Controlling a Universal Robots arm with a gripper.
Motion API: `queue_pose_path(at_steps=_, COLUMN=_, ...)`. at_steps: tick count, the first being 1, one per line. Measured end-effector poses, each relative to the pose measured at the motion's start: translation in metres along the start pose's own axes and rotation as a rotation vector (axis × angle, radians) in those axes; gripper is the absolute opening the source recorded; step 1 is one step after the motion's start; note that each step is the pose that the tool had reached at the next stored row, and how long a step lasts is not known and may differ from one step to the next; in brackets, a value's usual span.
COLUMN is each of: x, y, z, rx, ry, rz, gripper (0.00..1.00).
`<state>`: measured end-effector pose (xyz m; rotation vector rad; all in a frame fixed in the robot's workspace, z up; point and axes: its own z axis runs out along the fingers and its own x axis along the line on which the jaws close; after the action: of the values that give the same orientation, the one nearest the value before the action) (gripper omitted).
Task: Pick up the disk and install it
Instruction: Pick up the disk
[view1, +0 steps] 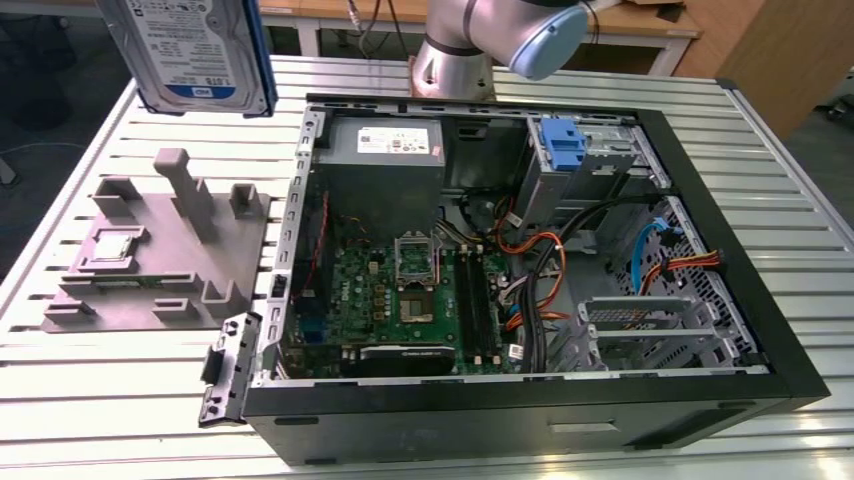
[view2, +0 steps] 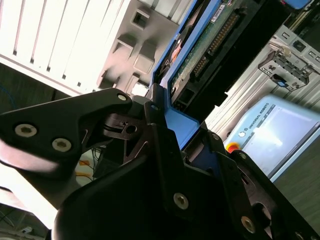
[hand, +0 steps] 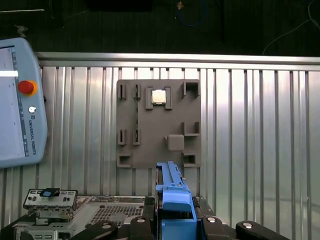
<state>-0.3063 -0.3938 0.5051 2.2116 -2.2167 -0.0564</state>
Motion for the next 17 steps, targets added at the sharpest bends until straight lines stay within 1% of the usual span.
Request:
queue_pose_path(at_steps=14, x=0.0, y=-0.0097, z=-0.0004, rx=-0.0001, ry=0.0, rz=0.0, gripper=0.37)
queue_pose_path(at_steps=17, x=0.0, y=-0.0132, z=-0.0004, rx=0.0, ry=0.0, rz=0.0, gripper=0.37)
